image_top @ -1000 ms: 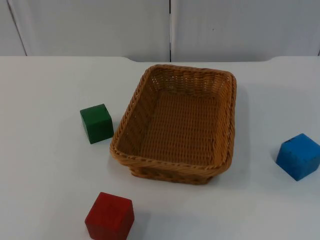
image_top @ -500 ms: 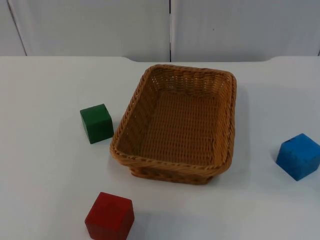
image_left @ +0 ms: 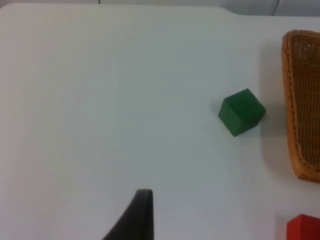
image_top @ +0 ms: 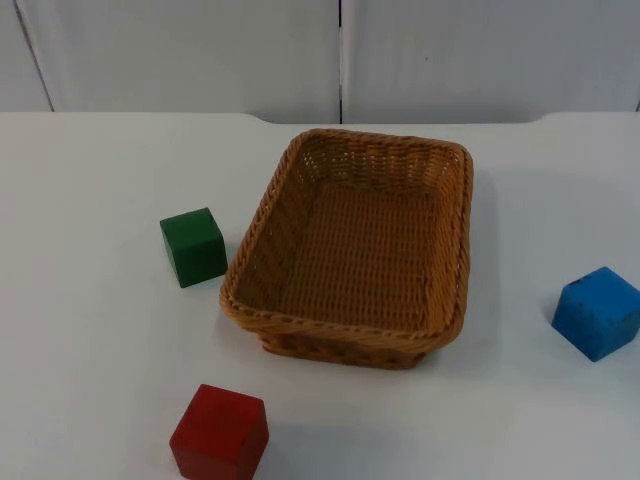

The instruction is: Pick up one cube with each hand and place exactly two cubes into the same basket, leaving the remaining cube outside.

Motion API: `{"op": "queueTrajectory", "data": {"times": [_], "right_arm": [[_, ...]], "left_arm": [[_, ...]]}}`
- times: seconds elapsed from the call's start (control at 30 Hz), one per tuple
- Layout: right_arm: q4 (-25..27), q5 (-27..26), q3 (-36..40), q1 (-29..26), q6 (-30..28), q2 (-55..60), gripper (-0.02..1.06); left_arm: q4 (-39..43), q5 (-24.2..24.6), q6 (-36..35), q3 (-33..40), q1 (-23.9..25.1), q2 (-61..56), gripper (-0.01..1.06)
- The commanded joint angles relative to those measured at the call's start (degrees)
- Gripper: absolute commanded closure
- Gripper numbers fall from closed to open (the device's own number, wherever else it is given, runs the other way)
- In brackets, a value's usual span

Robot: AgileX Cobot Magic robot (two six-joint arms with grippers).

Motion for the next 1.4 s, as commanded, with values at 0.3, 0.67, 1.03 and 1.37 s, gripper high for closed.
{"op": "queueTrajectory", "data": {"times": [0.3,0.67,1.03,1.37], "right_arm": [[0.4,-0.5,-6.3,-0.2,-1.1,13.8,-0.01],[2.9,-1.0,-8.1,-0.2,-4.1,22.9,0.00],[6.0,-1.4,-8.1,-0.1,-6.6,28.1,0.00],[1.0,-4.8,-9.0,10.8,-4.3,37.0,0.00]], "left_arm": [[-2.2,-0.7,4.0,-7.3,0.1,13.8,0.00],[-7.9,-1.3,9.1,-11.8,0.1,24.7,0.00],[-12.0,-2.5,14.9,-11.9,0.1,32.4,0.00],[-14.6,-3.3,18.5,-15.4,0.0,43.4,0.00]]}}
